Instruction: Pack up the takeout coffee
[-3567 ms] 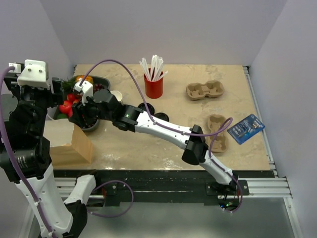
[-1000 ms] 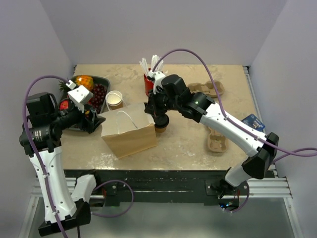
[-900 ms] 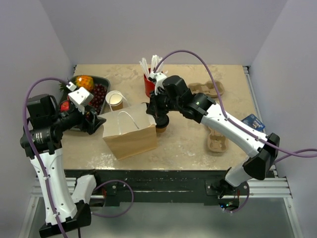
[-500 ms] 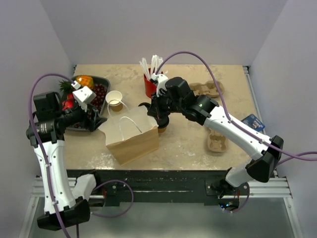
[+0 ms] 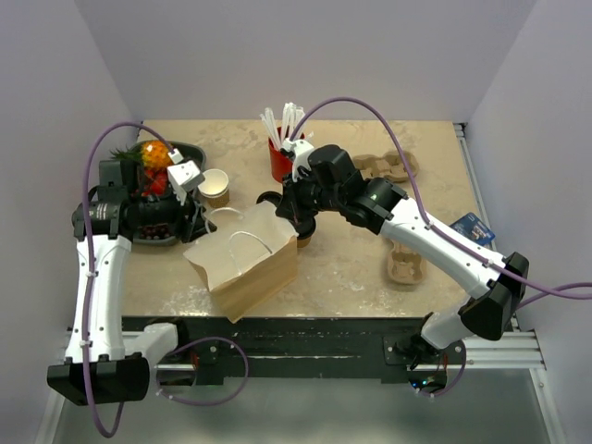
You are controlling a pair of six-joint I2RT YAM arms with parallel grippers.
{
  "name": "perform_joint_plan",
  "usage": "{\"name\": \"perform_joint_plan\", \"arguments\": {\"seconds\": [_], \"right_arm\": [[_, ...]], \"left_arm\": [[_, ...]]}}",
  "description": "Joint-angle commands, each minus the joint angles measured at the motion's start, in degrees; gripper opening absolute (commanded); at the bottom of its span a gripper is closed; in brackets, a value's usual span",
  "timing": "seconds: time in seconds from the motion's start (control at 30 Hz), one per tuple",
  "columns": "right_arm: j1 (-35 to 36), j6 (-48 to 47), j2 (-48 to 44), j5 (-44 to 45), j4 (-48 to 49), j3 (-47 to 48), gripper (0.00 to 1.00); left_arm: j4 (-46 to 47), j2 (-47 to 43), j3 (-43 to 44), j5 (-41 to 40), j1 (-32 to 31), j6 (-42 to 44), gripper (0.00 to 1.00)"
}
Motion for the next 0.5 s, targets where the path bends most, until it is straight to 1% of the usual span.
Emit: {"name": "perform_joint_plan", "arguments": {"seconds": [0.0,0.1,0.13,0.2,0.23,0.27,0.3,0.33,0.37,0.4,0.43,0.47], "right_arm": [[0.1,-0.6,-1.3,-0.7,1.9,0.0,0.00],[0.0,-0.8,-1.3,0.0,1.7,0.1,0.00],[0.0,-1.0,-1.1,0.1,1.7,0.2,0.00],[-0.4,-1.2,-0.9,0.4,1.2,0.6,0.00],[-0.5,-1.3,-0.7,0.5,1.1,0.7,0.00],[-0.6,-1.3,-0.7,0.6,1.0,0.8,0.00],[-0.8,-1.2,-0.7,0.6,1.0,0.7,0.00],[-0.8,-1.2,-0.5,0.6,1.1,0.7,0.00],[-1.0,-1.1,-0.3,0.6,1.2,0.6,0.00],[-1.1,-1.0,-0.2,0.4,1.3,0.6,0.00],[-1.1,-1.0,0.0,0.3,1.3,0.6,0.00],[-1.1,-0.8,0.2,0.1,1.5,0.6,0.00]], "left_arm": [[3.2,-0.5,-0.6,-2.8,-0.7,-2.8,0.61],[3.6,-0.7,1.9,-7.2,-0.7,-5.2,0.61],[3.0,-0.8,4.7,-8.9,-0.7,-6.5,0.61],[1.5,-0.7,8.6,-15.9,-0.7,-8.8,0.64],[-1.8,-0.1,13.4,-18.3,-0.7,-10.7,0.66],[-4.5,0.3,15.9,-19.5,-0.7,-10.1,0.68],[-7.7,0.6,18.1,-18.6,-0.7,-9.0,0.69],[-10.7,0.1,20.3,-17.3,-0.8,-9.9,0.70],[-10.6,-1.0,20.3,-17.4,-0.8,-10.5,0.75],[-10.7,-2.5,19.9,-16.1,-0.8,-10.0,0.78],[-10.6,-5.1,17.5,-14.2,-0.8,-8.8,0.80],[-10.6,-5.9,16.0,-11.8,-0.8,-8.8,0.82]]}}
